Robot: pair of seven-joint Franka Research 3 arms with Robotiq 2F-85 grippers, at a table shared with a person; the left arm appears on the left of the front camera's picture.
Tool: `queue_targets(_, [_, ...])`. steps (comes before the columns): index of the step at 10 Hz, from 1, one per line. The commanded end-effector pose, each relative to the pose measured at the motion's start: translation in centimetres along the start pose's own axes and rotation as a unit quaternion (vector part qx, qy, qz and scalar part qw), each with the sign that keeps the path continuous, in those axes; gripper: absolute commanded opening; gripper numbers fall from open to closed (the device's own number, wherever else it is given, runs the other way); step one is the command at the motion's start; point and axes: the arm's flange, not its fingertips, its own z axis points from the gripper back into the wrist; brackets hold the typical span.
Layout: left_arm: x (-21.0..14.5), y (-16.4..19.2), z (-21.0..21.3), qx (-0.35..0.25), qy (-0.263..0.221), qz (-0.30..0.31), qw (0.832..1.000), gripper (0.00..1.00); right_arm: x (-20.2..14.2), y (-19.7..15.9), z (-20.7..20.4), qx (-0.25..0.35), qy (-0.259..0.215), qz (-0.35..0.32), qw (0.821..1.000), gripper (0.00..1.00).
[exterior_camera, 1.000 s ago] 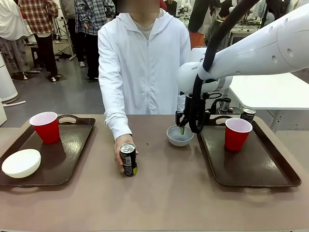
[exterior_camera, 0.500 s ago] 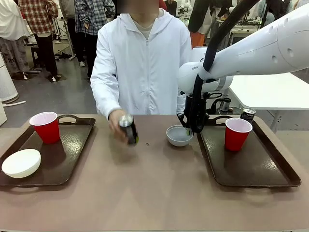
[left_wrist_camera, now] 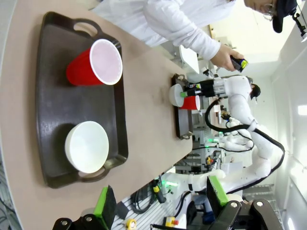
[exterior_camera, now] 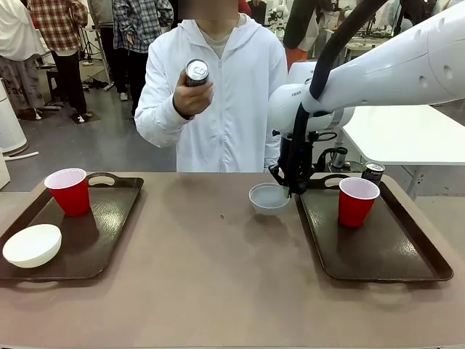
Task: Prepare tableware on both trays.
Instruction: Pick up a Picnic Bowl from the table and place it on a Handle tray.
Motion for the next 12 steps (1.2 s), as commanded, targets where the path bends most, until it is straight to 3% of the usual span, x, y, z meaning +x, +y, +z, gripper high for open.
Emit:
queue_targets(1, [0.0, -0.2, 0.3, -0.005, -0.001, -0.003, 1.000, 1.00, -6.4, 0.1, 4.3, -0.019, -0.005, 0.034, 0.999, 0.01])
queue_targets(3, [0.0, -0.2, 0.3, -0.005, -0.001, -0.003, 1.000, 1.00, -12.5, -0.4, 7.4, -0.024, -0.018, 0.027, 0.999, 0.01])
queue_targets(6, [0.0, -0.2, 0.3, -0.005, -0.001, -0.003, 1.000, 1.00, -18.4, -2.0, 6.6, -0.024, -0.006, 0.008, 1.000, 0.01])
queue_targets(9, [0.0, -0.2, 0.3, -0.005, -0.001, -0.003, 1.000, 1.00, -20.5, -8.6, 3.4, -0.007, -0.024, -0.024, 0.999, 0.01])
queue_targets(12, [0.0, -0.2, 0.3, -0.005, -0.001, -0.003, 1.000, 1.00, -19.5, -13.5, 1.0, 0.005, -0.004, -0.045, 0.999, 0.01])
